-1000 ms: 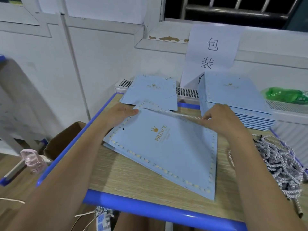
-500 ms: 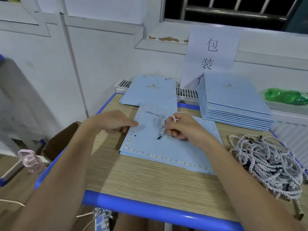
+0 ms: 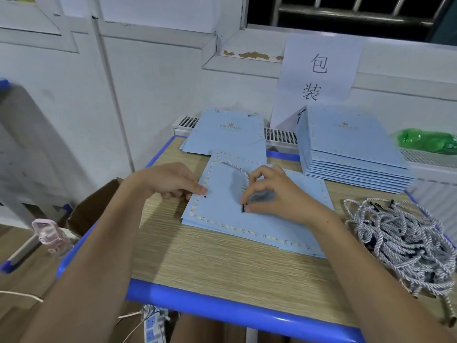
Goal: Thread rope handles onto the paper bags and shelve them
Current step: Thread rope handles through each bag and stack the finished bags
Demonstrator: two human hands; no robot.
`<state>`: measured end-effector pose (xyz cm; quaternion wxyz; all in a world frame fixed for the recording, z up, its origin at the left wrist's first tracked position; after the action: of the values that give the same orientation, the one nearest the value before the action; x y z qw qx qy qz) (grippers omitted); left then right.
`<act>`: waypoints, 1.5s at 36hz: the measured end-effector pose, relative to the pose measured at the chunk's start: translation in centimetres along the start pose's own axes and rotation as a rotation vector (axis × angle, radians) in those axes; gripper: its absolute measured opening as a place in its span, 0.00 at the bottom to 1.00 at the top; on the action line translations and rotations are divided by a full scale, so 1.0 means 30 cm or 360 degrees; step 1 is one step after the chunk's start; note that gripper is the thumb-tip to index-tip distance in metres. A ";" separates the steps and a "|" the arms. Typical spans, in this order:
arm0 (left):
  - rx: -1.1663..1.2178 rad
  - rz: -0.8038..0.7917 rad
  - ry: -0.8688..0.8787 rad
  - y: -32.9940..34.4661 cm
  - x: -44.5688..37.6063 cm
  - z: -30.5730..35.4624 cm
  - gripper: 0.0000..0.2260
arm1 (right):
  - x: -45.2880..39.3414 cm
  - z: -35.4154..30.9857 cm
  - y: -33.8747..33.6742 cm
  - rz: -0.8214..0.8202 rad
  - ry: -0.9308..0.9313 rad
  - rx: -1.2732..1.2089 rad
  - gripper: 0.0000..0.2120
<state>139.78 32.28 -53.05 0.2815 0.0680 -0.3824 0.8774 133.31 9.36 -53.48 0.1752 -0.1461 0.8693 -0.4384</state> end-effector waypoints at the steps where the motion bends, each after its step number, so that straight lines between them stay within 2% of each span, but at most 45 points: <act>1: 0.0026 0.0009 0.0012 0.000 0.001 0.001 0.16 | -0.003 0.001 0.004 0.0033 -0.0009 0.0030 0.07; 5: 0.0236 0.0031 0.0092 0.002 -0.005 0.005 0.16 | -0.016 -0.014 0.017 0.0236 -0.0081 0.0268 0.02; 9: 0.0314 0.0176 0.0140 0.013 -0.016 0.000 0.21 | -0.033 -0.065 0.033 0.0381 -0.0169 0.0140 0.02; 12: 0.0377 0.0171 0.0119 0.016 -0.017 -0.009 0.16 | -0.057 -0.092 0.053 0.0434 -0.0171 0.0053 0.03; 15: 0.0502 0.0074 0.0148 0.016 0.002 0.004 0.04 | -0.083 -0.108 0.078 0.0518 -0.0220 0.0103 0.04; 17: 0.0543 0.0038 0.0165 0.015 0.006 0.000 0.12 | -0.095 -0.113 0.089 0.0556 -0.0223 0.0102 0.05; 22: 0.0551 0.0013 0.0182 0.022 0.011 0.004 0.13 | -0.107 -0.120 0.098 0.0614 -0.0242 0.0094 0.04; 25: 0.0548 -0.0013 0.0216 0.019 0.007 0.000 0.07 | -0.110 -0.122 0.106 0.0577 -0.0255 0.0134 0.05; 31: 0.0619 -0.0058 0.0388 0.020 0.021 -0.008 0.16 | -0.102 -0.110 0.117 0.0683 -0.0422 0.0174 0.10; 33: 0.0656 -0.0039 0.0427 0.021 0.026 -0.005 0.17 | -0.098 -0.102 0.121 0.0715 -0.0410 0.0115 0.11; 38: 0.0666 0.0007 0.0500 0.036 0.030 0.019 0.13 | -0.091 -0.100 0.118 0.0790 -0.0359 -0.0083 0.12; 41: 0.0698 0.0032 0.0527 0.043 0.038 0.030 0.16 | -0.080 -0.104 0.123 0.0821 -0.0309 -0.0137 0.12; 44: 0.0706 0.0015 0.0529 0.043 0.039 0.030 0.12 | -0.073 -0.106 0.135 0.0836 -0.0253 -0.0180 0.12; 49: 0.0634 0.0068 0.0485 0.052 0.037 0.035 0.14 | -0.076 -0.091 0.141 0.0740 -0.0062 -0.0087 0.03; 54: 0.0521 0.0239 0.0371 0.053 0.023 0.030 0.12 | -0.074 -0.095 0.146 0.0663 -0.0027 0.0003 0.06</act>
<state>138.24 31.07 -53.19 0.2429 -0.0177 -0.2038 0.9482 133.61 14.80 -55.08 0.2694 0.0333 0.8789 -0.3922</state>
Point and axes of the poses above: each hand's wrist, its own x-axis away from the middle knuckle, its own y-axis out of the palm, z = x × y, the point moved 2 cm from there along -x, towards the middle knuckle, and after that the axes turned 1 degree about z, right-handed, at the moved point
